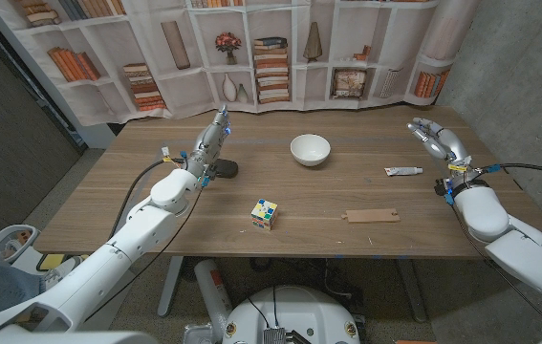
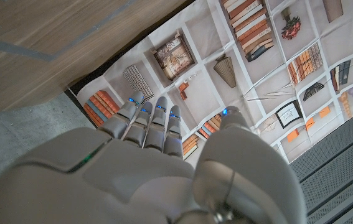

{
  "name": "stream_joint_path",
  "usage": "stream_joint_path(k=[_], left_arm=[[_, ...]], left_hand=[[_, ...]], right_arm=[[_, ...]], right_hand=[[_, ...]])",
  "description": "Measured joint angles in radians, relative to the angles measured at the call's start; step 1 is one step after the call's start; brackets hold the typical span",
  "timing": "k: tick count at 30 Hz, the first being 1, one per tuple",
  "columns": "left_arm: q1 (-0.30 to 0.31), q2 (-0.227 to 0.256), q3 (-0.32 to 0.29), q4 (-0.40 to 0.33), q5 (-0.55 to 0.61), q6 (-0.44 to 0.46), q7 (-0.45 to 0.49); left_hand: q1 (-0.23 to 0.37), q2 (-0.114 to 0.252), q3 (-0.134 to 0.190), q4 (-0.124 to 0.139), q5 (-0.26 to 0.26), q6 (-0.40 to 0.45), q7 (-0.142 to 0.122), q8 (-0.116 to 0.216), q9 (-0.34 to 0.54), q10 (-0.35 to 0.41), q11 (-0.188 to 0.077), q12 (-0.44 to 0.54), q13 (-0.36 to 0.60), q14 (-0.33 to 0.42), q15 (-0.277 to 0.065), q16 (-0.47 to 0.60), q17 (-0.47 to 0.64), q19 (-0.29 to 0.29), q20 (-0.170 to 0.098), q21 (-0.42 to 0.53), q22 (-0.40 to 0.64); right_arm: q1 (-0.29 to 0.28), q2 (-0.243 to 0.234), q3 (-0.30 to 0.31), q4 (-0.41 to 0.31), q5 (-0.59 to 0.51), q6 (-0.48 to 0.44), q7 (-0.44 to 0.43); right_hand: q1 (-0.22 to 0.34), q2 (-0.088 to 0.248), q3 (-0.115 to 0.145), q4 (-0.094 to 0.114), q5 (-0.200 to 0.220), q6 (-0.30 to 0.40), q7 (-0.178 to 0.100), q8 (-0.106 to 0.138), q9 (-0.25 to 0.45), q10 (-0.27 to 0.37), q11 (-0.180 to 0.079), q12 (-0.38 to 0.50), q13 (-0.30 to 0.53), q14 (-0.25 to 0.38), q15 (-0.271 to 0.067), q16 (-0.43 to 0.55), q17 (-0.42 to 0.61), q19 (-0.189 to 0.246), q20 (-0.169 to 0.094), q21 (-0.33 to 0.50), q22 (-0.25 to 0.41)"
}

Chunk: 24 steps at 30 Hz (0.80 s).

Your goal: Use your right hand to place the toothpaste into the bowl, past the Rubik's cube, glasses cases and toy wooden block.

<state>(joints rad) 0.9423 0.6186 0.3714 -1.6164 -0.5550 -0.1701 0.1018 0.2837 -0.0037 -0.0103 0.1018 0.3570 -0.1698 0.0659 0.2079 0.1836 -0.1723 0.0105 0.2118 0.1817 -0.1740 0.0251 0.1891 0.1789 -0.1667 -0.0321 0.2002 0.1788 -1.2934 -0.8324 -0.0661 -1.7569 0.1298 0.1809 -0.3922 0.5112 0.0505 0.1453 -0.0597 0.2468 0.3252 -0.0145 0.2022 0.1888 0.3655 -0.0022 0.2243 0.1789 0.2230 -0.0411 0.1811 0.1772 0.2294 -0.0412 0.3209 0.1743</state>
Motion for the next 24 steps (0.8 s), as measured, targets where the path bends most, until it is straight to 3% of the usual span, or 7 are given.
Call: stream_joint_path(k=[24], left_arm=[[0.005, 0.011, -0.001, -0.015, 0.006, 0.011, 0.001]], left_hand=[[0.0, 0.0, -0.009, 0.002, 0.0, 0.0, 0.0, 0.0, 0.0, 0.0, 0.0, 0.0, 0.0, 0.0, 0.0, 0.0, 0.0, 0.0, 0.0, 0.0, 0.0]], right_arm=[[-0.02, -0.03, -0.002, -0.058, -0.123, -0.107, -0.056]], right_hand=[[0.008, -0.001, 0.006, -0.01, 0.0, 0.009, -0.009, 0.0, 0.0, 0.004, -0.014, 0.0, 0.0, 0.004, 0.004, 0.0, 0.0, 0.007, 0.0, -0.008, 0.0]])
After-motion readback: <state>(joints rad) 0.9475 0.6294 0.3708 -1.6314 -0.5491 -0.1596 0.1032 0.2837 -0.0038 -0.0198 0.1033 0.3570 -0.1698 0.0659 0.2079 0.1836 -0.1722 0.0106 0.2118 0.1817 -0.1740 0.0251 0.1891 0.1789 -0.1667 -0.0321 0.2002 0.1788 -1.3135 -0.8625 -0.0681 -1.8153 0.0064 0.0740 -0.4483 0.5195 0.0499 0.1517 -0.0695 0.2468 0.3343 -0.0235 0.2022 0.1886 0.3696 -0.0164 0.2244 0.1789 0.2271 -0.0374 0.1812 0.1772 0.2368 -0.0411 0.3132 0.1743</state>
